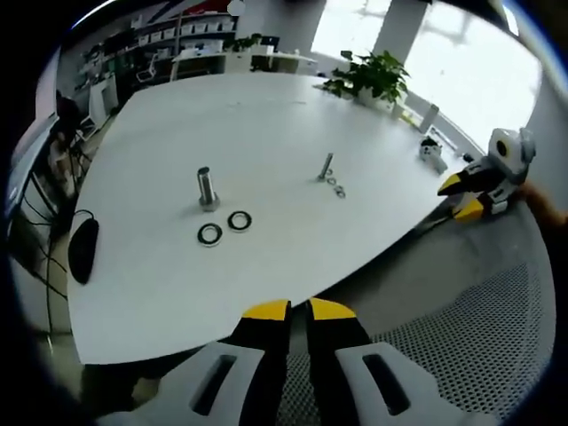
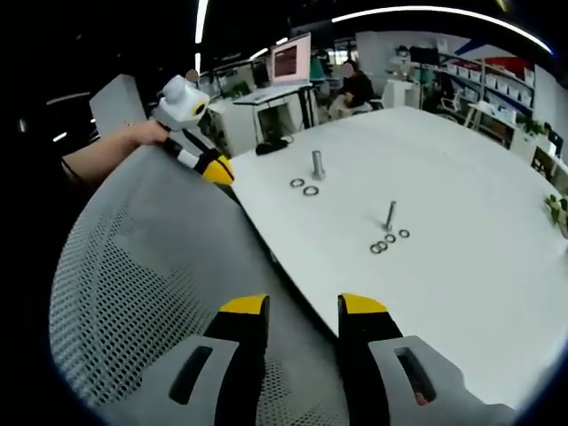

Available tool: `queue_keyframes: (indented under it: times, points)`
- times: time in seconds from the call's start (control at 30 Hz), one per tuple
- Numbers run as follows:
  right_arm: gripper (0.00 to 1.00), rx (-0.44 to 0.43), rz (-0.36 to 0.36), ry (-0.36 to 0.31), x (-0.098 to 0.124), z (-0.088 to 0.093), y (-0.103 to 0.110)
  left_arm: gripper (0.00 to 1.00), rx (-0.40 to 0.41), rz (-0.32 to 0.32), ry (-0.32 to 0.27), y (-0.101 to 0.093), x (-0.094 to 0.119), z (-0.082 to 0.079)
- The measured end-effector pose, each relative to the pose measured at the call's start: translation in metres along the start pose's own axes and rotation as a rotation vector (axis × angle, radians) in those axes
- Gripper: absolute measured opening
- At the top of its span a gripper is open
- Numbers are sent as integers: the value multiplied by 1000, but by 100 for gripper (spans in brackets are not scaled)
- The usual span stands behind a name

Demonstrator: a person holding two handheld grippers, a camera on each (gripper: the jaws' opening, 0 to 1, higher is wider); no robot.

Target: Place the washer onto the threaded stud by aligning its center hole with the stud, sliding it down to the base, and recovering from edge contact or off-axis alignment until the washer reaches the visible bottom stop.

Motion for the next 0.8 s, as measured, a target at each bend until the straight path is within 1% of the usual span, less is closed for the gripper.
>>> queue_keyframes:
  times: [0.23, 0.37, 0.47, 0.53, 0.63, 0.77, 0.8]
  points:
    - [33, 10, -10, 6, -2, -2, -2, 4, 3, -8, -11, 2, 0, -2]
    - [33, 9, -4, -6, -2, -4, -5, 4, -6, -6, 8, 2, -1, -1]
    - [33, 0, -6, -15, -2, -5, -5, 4, -4, -8, 9, 3, 0, -1]
    - [33, 8, -12, -6, -3, -4, -4, 4, 1, -10, -2, 3, 0, -2]
    - [33, 23, -17, 3, -3, -5, -4, 4, 2, -11, -2, 4, 0, -3]
    - [33, 34, -12, 11, -3, -6, -10, 4, 0, -14, 7, 4, -1, -2]
    - [33, 49, -9, 25, -2, -5, -13, 4, 0, -17, 8, 4, -1, -2]
Point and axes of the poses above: the point that each gripper's makers call its tool centre point, and the gripper's own axes: x roughly backward along the fingers, y roughly to its left, z roughly out of its underside, the point moved 8 cm from there along x, roughly backward along the fingers, and after that the axes turned 1 degree about y, right-handed, at the moved point
